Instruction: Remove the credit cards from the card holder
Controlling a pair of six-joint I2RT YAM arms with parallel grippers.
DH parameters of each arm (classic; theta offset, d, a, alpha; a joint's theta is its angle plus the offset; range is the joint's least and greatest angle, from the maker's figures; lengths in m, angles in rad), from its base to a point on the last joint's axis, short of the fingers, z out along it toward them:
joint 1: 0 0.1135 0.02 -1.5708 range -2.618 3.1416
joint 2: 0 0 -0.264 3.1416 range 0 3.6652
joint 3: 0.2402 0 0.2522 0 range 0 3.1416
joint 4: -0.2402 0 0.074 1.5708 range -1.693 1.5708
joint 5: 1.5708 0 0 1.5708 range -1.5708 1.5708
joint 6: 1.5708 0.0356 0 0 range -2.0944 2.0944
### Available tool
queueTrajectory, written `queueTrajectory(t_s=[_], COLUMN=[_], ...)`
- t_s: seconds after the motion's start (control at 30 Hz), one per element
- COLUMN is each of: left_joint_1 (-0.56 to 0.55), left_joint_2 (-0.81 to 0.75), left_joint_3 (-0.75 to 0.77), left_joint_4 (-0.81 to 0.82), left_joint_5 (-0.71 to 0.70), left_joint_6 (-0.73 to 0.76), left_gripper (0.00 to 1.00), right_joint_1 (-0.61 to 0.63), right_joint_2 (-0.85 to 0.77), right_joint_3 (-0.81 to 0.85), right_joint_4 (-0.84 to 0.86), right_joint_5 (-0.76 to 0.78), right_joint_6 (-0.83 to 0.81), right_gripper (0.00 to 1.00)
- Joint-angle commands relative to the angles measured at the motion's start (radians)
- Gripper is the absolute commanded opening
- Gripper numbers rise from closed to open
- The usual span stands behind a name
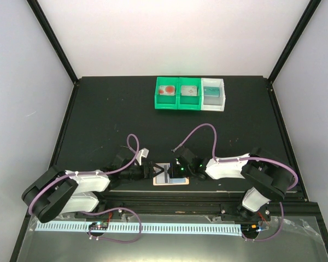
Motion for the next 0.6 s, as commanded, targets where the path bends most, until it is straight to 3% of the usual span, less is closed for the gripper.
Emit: queueTrajectory(t_s=[0.0,0.57], left_joint_1=[-0.007,-0.019], left_joint_2=[0.035,-0.098], left_joint_3=[-0.002,0.015], left_joint_4=[0.048,0.001], left_joint_5=[0.009,0.019], left_joint_6=[-0.012,-0.031], left_gripper=[0.8,0.79], right_joint_1=[0.009,0.009], right_joint_2=[0.03,0.018], right_joint_3=[-0.037,-0.054], right_joint_4=[-0.074,-0.032], right_joint_5=[0.02,0.016], right_joint_6=[-0.001,0.007], right_gripper=[0.01,0.01])
